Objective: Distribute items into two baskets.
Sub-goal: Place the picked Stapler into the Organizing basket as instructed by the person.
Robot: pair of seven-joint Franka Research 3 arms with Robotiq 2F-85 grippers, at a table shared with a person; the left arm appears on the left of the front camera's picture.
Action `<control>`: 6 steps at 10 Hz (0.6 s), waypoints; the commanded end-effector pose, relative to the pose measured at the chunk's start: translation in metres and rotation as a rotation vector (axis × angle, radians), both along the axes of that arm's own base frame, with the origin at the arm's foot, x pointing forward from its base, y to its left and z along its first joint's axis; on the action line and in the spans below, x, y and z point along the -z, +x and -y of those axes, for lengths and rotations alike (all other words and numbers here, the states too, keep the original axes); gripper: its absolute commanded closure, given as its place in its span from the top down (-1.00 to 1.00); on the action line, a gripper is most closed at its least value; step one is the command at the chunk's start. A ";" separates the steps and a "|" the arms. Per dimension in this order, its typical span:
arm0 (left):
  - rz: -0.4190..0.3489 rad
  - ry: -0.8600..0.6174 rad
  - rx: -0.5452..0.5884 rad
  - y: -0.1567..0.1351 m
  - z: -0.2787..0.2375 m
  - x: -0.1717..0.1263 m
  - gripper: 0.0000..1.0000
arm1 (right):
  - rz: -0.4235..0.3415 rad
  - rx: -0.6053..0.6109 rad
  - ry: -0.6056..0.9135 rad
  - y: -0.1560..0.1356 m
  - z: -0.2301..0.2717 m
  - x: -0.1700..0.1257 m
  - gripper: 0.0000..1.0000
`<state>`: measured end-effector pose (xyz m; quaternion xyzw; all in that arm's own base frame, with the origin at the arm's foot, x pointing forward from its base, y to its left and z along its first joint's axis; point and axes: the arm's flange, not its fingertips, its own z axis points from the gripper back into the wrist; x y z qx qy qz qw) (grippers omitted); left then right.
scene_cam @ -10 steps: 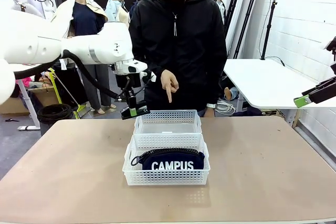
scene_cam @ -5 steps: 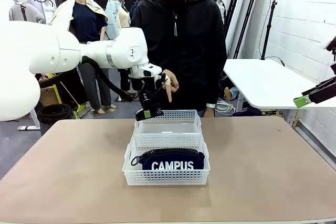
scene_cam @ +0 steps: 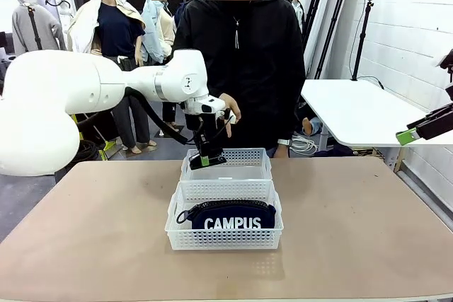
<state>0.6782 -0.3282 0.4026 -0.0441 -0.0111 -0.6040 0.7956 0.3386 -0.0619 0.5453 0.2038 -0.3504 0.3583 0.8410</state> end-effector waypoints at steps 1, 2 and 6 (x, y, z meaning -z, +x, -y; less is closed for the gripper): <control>0.001 0.032 0.034 0.021 0.009 -0.003 -1.00 | -0.003 -0.001 0.020 0.001 -0.001 0.001 1.00; 0.000 0.025 0.041 0.023 0.009 0.003 -1.00 | -0.003 -0.001 0.020 0.001 -0.001 0.001 1.00; -0.018 0.025 0.086 0.020 0.008 0.029 -1.00 | -0.003 -0.001 0.020 0.001 -0.001 0.001 1.00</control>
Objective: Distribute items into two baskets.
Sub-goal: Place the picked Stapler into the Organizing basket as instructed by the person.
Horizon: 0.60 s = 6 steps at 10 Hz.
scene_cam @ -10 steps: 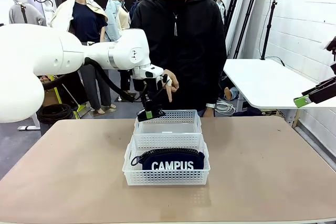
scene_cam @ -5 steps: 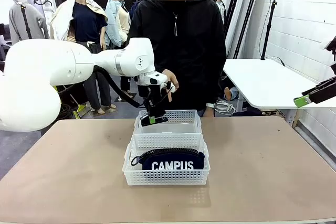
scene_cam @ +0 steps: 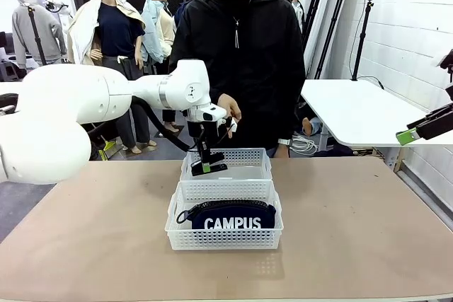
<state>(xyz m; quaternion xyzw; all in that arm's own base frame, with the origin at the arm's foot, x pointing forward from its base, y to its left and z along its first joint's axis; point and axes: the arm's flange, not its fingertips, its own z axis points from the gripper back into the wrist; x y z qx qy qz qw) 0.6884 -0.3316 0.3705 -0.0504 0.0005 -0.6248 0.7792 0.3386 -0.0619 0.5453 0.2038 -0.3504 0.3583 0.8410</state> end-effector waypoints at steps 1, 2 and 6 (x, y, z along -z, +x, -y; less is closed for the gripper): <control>0.002 0.019 0.037 0.011 0.004 0.001 -1.00 | -0.003 -0.001 0.020 0.001 -0.001 0.001 1.00; -0.003 0.017 0.047 0.010 0.004 0.004 -1.00 | -0.003 -0.001 0.020 0.001 -0.001 0.001 1.00; -0.013 -0.005 0.075 0.012 0.005 0.008 -1.00 | -0.003 -0.001 0.020 0.001 -0.001 0.001 1.00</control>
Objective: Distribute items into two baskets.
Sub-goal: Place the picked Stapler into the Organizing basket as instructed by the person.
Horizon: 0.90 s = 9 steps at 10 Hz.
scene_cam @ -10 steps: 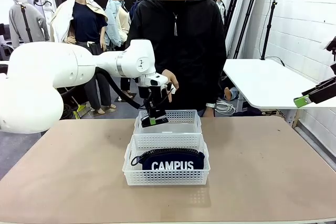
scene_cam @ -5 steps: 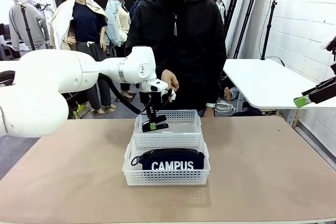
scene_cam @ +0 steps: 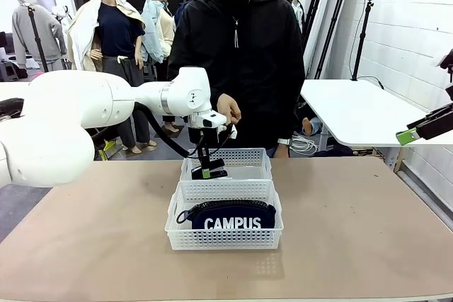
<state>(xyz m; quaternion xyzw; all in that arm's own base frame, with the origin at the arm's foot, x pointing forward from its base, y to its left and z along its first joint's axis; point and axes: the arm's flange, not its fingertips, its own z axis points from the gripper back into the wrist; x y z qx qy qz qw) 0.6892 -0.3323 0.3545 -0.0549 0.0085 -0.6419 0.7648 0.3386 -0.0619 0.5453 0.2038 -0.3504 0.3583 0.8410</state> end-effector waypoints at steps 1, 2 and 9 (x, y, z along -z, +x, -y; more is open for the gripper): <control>0.001 -0.009 0.034 0.011 0.005 -0.008 -0.88 | -0.003 -0.001 0.020 0.001 -0.001 0.001 1.00; 0.000 -0.010 0.034 0.012 0.005 -0.008 -0.55 | -0.003 -0.001 0.020 0.001 -0.001 0.001 1.00; -0.002 -0.028 0.047 0.007 0.000 -0.018 1.00 | -0.003 -0.001 0.020 0.001 -0.001 0.001 1.00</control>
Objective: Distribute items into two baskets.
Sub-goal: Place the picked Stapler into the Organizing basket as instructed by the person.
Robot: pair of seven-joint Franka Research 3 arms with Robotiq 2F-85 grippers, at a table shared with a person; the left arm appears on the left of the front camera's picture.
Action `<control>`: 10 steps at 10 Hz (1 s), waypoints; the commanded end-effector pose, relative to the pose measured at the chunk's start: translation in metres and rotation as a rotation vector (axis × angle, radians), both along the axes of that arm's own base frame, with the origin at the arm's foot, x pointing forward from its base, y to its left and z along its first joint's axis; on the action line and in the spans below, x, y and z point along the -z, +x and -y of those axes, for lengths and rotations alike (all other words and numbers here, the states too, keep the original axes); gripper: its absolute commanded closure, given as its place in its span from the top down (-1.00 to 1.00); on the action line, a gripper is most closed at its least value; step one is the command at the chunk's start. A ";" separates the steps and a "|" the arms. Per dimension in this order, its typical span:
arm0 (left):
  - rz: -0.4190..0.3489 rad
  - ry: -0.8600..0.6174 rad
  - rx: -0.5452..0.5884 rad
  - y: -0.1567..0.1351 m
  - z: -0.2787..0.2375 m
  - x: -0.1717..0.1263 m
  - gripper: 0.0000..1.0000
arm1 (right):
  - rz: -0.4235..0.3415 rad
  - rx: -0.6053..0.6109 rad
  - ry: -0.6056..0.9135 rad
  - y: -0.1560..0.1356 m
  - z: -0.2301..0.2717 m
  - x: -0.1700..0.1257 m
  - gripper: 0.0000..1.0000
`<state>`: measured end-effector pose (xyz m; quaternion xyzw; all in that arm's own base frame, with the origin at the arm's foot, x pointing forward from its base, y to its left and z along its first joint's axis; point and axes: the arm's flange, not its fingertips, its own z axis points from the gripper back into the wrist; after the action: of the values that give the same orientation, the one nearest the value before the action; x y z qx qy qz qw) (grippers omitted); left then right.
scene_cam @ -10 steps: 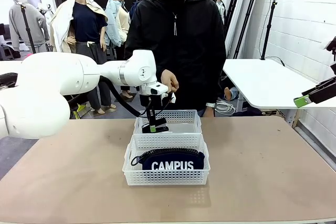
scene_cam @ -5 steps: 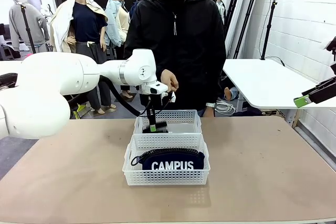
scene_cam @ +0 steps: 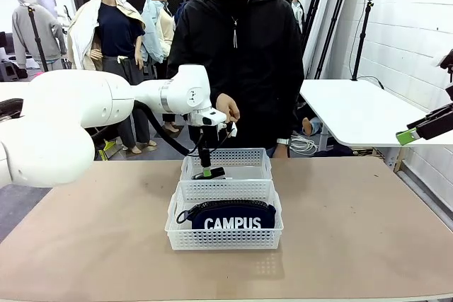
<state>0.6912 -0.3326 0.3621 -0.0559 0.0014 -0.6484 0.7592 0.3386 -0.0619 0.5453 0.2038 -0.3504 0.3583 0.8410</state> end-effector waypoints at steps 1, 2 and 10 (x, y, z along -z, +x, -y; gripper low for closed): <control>-0.004 -0.017 0.031 0.004 -0.002 -0.012 1.00 | -0.003 -0.001 0.020 0.001 -0.001 0.001 1.00; -0.004 -0.016 0.029 0.004 -0.002 -0.013 1.00 | -0.003 -0.001 0.020 0.001 -0.001 0.001 1.00; 0.009 -0.004 0.001 0.001 -0.001 -0.006 1.00 | -0.003 -0.001 0.020 0.001 -0.001 0.001 1.00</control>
<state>0.6912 -0.3311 0.3672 -0.0559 0.0008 -0.6497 0.7581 0.3386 -0.0619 0.5453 0.2038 -0.3504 0.3583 0.8410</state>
